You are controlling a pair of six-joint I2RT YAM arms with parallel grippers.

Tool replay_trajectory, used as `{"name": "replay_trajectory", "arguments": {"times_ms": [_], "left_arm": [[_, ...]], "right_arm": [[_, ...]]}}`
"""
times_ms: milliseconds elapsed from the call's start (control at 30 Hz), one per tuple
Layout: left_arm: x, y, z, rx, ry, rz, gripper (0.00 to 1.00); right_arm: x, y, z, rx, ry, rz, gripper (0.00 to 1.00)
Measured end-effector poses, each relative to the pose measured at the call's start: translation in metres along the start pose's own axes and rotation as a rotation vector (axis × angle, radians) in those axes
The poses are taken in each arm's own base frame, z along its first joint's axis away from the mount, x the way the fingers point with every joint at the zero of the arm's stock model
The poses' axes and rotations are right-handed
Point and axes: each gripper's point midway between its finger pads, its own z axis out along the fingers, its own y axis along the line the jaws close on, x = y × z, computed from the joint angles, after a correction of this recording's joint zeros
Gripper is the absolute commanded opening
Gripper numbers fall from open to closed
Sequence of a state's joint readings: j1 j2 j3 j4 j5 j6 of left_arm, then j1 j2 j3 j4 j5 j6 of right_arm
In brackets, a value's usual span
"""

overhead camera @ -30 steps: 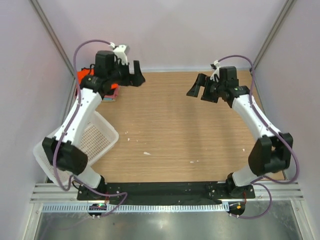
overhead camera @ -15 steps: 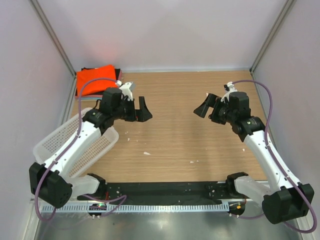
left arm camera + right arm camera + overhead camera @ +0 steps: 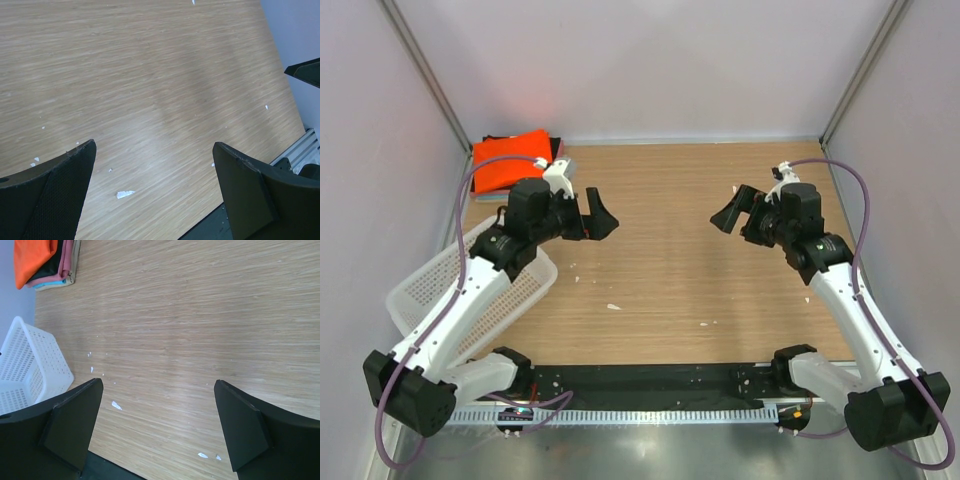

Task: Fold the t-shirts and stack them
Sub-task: Reset both grippers

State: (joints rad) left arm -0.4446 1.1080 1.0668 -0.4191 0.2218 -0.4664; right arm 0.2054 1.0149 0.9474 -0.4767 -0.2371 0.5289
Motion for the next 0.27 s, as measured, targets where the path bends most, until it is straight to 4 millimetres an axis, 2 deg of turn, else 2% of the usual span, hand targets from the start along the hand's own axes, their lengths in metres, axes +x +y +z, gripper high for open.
{"name": "replay_trajectory", "arguments": {"times_ms": [267], "left_arm": [[-0.0052, 0.003, -0.0016, -0.025, -0.017, 0.003, 1.0]], "right_arm": [[-0.0075, 0.0022, -0.0008, 0.004, -0.016, -0.011, 1.0]]}}
